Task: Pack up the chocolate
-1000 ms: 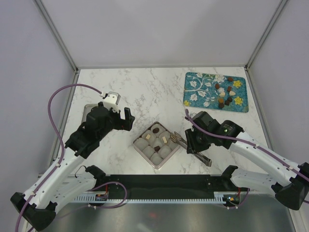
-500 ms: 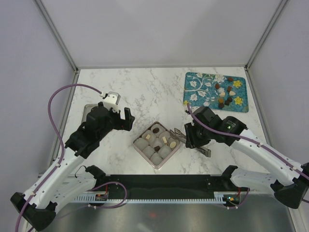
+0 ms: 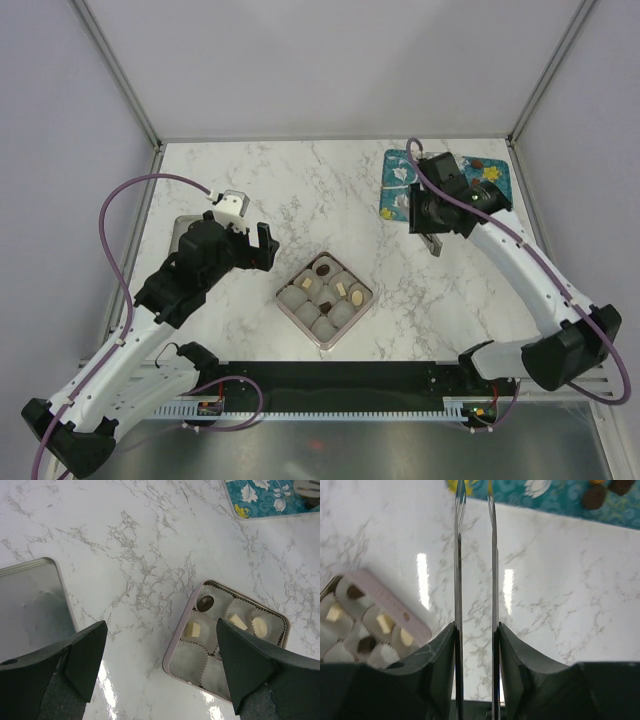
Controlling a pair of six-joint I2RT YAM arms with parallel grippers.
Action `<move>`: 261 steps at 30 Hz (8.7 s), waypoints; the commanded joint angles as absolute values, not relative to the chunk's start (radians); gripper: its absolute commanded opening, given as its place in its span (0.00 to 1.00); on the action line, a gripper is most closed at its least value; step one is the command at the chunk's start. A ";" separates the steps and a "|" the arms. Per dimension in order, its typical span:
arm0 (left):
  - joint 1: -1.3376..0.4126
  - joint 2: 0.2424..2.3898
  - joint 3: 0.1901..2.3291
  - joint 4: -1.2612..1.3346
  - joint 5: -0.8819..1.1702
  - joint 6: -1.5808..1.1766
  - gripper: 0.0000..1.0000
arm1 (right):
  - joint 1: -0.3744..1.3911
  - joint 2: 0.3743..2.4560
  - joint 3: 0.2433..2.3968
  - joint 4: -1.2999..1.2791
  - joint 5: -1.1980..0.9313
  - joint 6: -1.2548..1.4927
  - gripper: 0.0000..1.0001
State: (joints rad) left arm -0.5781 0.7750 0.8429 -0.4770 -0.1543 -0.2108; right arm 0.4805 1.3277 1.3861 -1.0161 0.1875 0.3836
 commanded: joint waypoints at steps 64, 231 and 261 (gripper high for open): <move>-0.578 0.767 0.861 -0.454 -0.147 -0.218 0.98 | 0.296 1.508 1.456 -0.853 0.002 0.222 0.33; -0.578 0.759 0.862 -0.453 -0.153 -0.219 0.98 | 0.408 1.385 1.321 -0.776 -0.037 0.261 0.33; -0.578 0.744 0.858 -0.460 -0.268 -0.218 0.97 | 1.166 1.410 1.150 -0.630 0.115 0.565 0.37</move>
